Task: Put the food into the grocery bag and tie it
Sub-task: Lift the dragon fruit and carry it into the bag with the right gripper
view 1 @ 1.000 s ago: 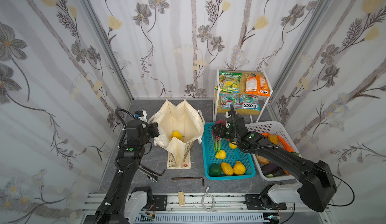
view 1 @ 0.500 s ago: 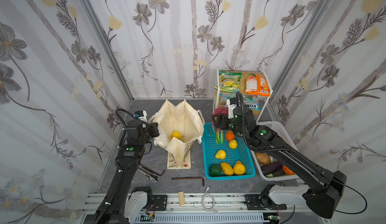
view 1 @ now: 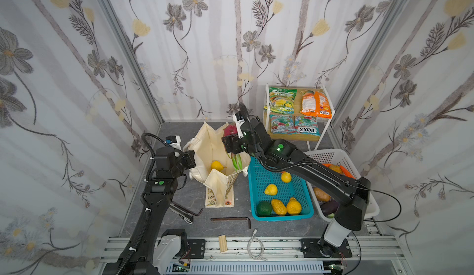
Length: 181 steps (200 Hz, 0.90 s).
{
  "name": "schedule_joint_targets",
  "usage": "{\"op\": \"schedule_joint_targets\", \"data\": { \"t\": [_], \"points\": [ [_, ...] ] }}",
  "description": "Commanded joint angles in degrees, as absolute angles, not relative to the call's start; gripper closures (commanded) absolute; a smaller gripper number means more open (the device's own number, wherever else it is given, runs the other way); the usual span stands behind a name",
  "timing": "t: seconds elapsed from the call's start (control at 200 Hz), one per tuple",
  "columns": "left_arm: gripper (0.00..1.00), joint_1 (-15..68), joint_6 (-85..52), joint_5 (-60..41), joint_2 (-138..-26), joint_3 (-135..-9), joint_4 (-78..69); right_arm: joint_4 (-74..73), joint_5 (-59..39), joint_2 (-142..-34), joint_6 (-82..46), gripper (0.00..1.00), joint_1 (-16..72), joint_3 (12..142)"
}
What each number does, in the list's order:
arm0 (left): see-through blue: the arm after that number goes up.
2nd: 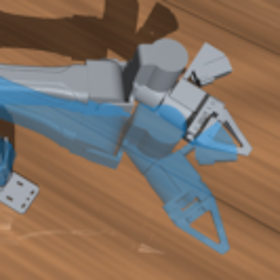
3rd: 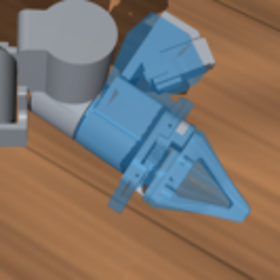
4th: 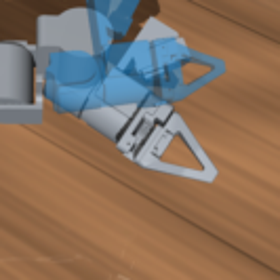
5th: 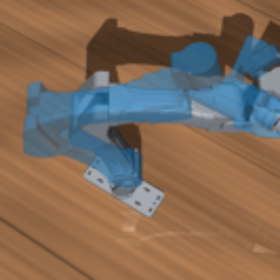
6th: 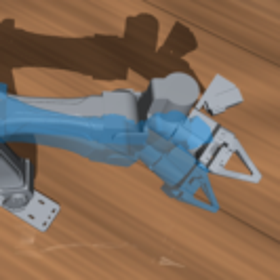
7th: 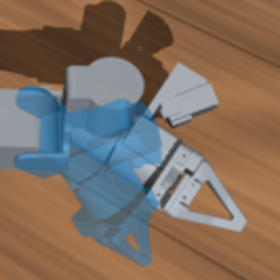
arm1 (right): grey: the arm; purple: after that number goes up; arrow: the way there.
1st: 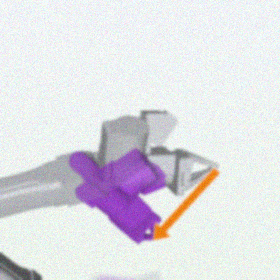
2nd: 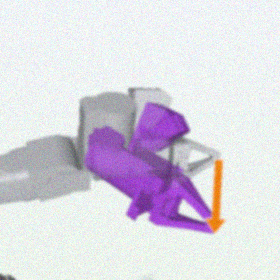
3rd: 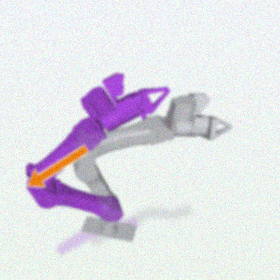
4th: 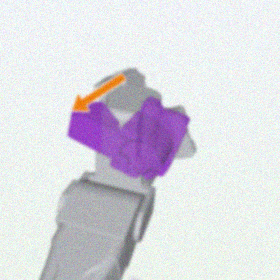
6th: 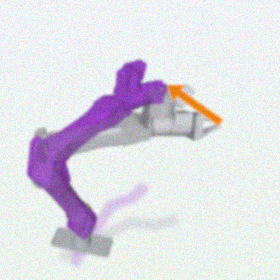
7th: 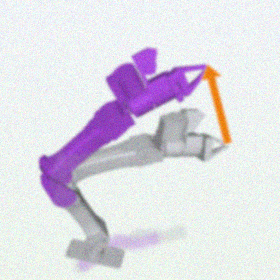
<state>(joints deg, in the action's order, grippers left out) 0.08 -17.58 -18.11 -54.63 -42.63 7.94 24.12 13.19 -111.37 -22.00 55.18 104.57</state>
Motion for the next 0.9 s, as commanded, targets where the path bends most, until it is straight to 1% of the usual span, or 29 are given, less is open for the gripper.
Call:
{"op": "schedule_joint_targets", "data": {
  "t": [0.0, 0.125, 0.415, 0.72, 0.899],
  "points": [
    [1.00, 0.06, -17.84, -19.36, -54.78, -43.28, 7.03, 29.76, 14.67, -118.87, -21.50, 0.24, 55.94, 113.47],
    [1.00, 0.08, -17.84, -19.40, -54.60, -43.24, 7.06, 31.47, 15.83, -124.67, -20.44, 0.23, 56.86, 118.51],
    [1.00, 0.11, -17.83, -19.39, -54.66, -43.15, 7.10, 29.50, 13.16, -132.77, -21.75, 0.23, 56.94, 119.71],
    [1.00, 0.09, -17.84, -19.23, -54.75, -43.15, 7.11, 29.09, 12.26, -138.85, -23.00, 0.22, 56.51, 119.71],
    [1.00, 0.03, -17.76, -19.14, -54.73, -43.15, 7.12, 30.77, 11.91, -142.60, -26.82, 0.22, 55.19, 120.70]
  ]
}}
